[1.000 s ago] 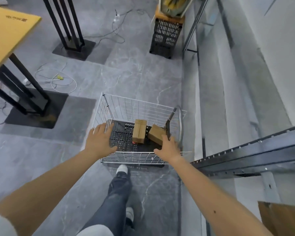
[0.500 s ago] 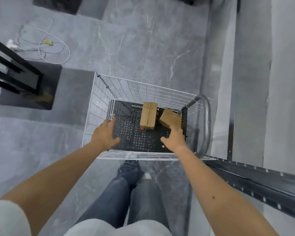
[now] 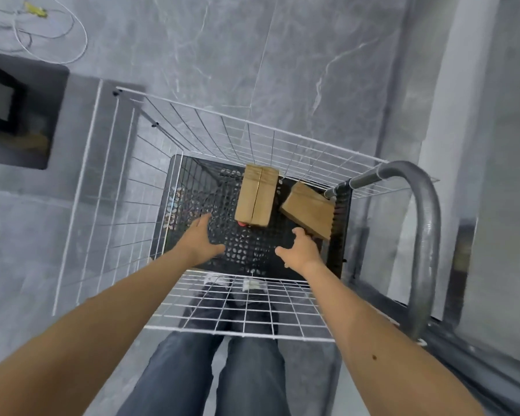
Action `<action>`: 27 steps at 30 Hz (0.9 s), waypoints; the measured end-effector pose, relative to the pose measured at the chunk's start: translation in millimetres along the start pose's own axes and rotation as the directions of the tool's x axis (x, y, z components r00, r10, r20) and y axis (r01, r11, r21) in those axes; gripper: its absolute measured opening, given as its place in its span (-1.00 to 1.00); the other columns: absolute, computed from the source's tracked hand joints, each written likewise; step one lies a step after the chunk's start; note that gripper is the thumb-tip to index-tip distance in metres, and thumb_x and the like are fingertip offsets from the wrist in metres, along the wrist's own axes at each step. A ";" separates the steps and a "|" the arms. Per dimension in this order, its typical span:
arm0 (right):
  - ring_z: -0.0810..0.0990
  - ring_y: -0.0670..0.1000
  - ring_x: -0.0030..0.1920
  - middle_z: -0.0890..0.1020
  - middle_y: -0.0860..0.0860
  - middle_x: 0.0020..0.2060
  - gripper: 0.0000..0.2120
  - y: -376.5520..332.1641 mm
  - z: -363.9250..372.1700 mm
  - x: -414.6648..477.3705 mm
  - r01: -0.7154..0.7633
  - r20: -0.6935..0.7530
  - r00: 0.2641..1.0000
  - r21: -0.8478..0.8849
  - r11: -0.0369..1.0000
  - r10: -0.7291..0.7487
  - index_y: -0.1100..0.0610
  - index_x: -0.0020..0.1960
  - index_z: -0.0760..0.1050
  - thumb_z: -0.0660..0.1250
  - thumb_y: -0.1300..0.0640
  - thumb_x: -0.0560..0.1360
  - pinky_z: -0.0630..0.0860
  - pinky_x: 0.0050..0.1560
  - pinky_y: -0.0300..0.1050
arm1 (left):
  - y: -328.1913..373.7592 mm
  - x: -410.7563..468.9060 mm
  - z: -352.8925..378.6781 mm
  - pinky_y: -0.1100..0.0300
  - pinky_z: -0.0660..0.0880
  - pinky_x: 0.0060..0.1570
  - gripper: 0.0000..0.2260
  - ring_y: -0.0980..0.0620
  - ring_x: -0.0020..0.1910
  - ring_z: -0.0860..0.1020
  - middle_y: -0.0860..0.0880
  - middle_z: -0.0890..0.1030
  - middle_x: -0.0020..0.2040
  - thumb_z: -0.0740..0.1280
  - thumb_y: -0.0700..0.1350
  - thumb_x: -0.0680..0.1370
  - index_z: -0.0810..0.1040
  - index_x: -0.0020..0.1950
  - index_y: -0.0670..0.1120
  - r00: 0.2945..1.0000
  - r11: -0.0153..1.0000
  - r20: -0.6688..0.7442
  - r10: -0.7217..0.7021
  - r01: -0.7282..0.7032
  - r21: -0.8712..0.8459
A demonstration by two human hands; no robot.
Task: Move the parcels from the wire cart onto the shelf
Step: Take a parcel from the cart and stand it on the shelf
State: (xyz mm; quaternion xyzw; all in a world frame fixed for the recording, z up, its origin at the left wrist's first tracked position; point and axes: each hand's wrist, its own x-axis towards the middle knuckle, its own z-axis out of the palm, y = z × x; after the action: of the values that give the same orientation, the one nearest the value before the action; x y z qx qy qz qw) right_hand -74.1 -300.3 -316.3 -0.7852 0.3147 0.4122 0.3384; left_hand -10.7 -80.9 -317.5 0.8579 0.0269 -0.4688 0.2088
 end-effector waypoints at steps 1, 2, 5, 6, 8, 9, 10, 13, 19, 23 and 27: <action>0.50 0.22 0.26 0.38 0.17 0.39 -0.32 2.8 3.6 13.5 0.004 0.009 1.000 0.031 1.000 -0.004 0.13 0.49 0.15 0.38 0.00 0.49 0.45 0.27 0.09 | -0.5 12.7 5.7 0.02 0.26 0.37 -0.19 -0.15 0.44 0.22 -0.14 0.13 0.52 0.43 -0.01 0.45 0.01 0.53 -0.08 1.000 1.000 0.003 -0.008 0.008 -0.012; 0.46 0.21 0.30 0.39 0.16 0.39 -0.32 4.8 6.7 26.5 0.007 0.012 1.000 0.051 0.999 -0.008 0.13 0.49 0.15 0.38 0.00 0.49 0.42 0.30 0.07 | -1.1 25.7 11.1 0.02 0.25 0.38 -0.20 -0.15 0.45 0.21 -0.14 0.13 0.52 0.42 -0.01 0.46 0.00 0.53 -0.08 1.000 0.999 0.008 -0.017 0.017 -0.028; 0.38 0.17 0.38 0.39 0.13 0.40 -0.32 9.6 15.6 63.8 0.013 0.014 1.000 0.083 0.996 -0.014 0.11 0.50 0.16 0.38 0.00 0.50 0.36 0.33 0.01 | -2.5 64.5 26.2 0.00 0.25 0.39 -0.18 -0.16 0.47 0.18 -0.14 0.12 0.52 0.43 -0.03 0.45 -0.02 0.54 -0.08 0.999 0.995 0.024 -0.038 0.040 -0.095; 0.37 0.17 0.39 0.38 0.13 0.41 -0.31 11.1 19.5 75.3 0.007 0.017 1.000 0.105 0.994 -0.009 0.11 0.51 0.15 0.39 0.01 0.50 0.35 0.33 -0.01 | -2.6 76.1 31.1 0.00 0.25 0.39 -0.16 -0.16 0.46 0.19 -0.14 0.13 0.52 0.44 -0.03 0.44 -0.02 0.54 -0.08 0.999 0.990 0.025 -0.043 0.046 -0.130; 0.35 0.16 0.40 0.36 0.13 0.42 -0.28 12.0 28.7 94.7 0.002 0.022 1.000 0.155 0.988 -0.006 0.11 0.52 0.13 0.40 0.03 0.49 0.34 0.34 -0.01 | -1.8 94.5 40.9 0.01 0.25 0.39 -0.16 -0.16 0.46 0.20 -0.14 0.13 0.52 0.44 -0.06 0.44 -0.03 0.54 -0.10 0.998 0.976 0.022 -0.063 0.067 -0.209; 0.35 0.15 0.40 0.35 0.13 0.43 -0.26 11.6 33.7 103.4 0.003 0.024 1.000 0.179 0.984 -0.008 0.11 0.52 0.12 0.42 0.03 0.47 0.35 0.36 0.00 | -0.7 102.2 45.1 0.03 0.24 0.38 -0.17 -0.16 0.45 0.21 -0.14 0.13 0.53 0.42 -0.08 0.45 -0.04 0.54 -0.11 0.996 0.966 0.025 -0.080 0.084 -0.246; 0.35 0.15 0.41 0.35 0.13 0.43 -0.23 10.8 38.3 111.1 -0.003 0.031 1.000 0.199 0.980 -0.003 0.11 0.52 0.11 0.43 0.02 0.46 0.34 0.38 0.02 | 0.7 108.8 48.8 0.03 0.24 0.37 -0.19 -0.16 0.44 0.23 -0.14 0.12 0.53 0.40 -0.11 0.46 -0.05 0.55 -0.12 0.995 0.954 0.034 -0.098 0.104 -0.281; 0.36 0.14 0.40 0.34 0.11 0.44 -0.21 8.3 50.7 131.4 -0.003 0.042 0.999 0.269 0.963 -0.008 0.11 0.53 0.10 0.44 0.01 0.45 0.35 0.37 0.04 | 4.6 126.2 54.5 0.05 0.27 0.33 -0.26 -0.18 0.42 0.27 -0.16 0.12 0.52 0.31 -0.18 0.52 -0.09 0.55 -0.13 0.982 0.903 0.080 -0.169 0.187 -0.386; 0.31 0.05 0.43 0.30 0.04 0.47 -0.07 0.5 64.8 149.9 -0.016 0.037 0.999 0.492 0.870 -0.003 0.11 0.56 0.00 0.48 -0.07 0.41 0.35 0.32 -0.09 | 12.4 137.0 62.4 0.27 0.38 -0.15 -0.43 0.02 0.16 0.33 -0.17 0.30 0.44 0.08 -0.44 0.52 0.09 0.51 -0.19 0.979 0.850 0.184 -0.085 0.167 -0.500; 0.42 -0.02 0.23 0.41 -0.03 0.38 -0.12 -8.0 62.2 146.9 -0.074 0.069 0.997 0.591 0.803 0.042 0.08 0.53 0.08 0.47 -0.14 0.40 0.36 -0.24 -0.21 | 15.7 125.0 59.5 0.16 0.42 0.10 -0.43 -0.16 0.22 0.45 -0.17 0.41 0.35 0.02 -0.51 0.48 0.19 0.48 -0.20 0.988 0.852 0.153 -0.003 0.082 -0.516; 0.44 -0.01 0.18 0.43 -0.03 0.33 -0.05 -18.0 58.9 139.7 -0.100 0.050 0.995 0.647 0.755 0.089 0.09 0.46 0.17 0.53 -0.23 0.26 0.39 0.08 0.00 | 16.9 101.2 54.5 0.49 0.34 -0.13 -0.39 -0.01 0.11 0.45 -0.07 0.37 0.25 0.01 -0.56 0.44 0.23 0.45 -0.20 0.993 0.894 -0.003 0.117 -0.106 -0.435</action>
State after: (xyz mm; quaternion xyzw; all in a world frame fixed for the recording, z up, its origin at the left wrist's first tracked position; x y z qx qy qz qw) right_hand -21.2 -273.4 -456.9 -0.5993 0.4745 0.3006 0.5704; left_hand 6.8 -132.3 -420.2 0.7842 0.0791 -0.4483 0.4217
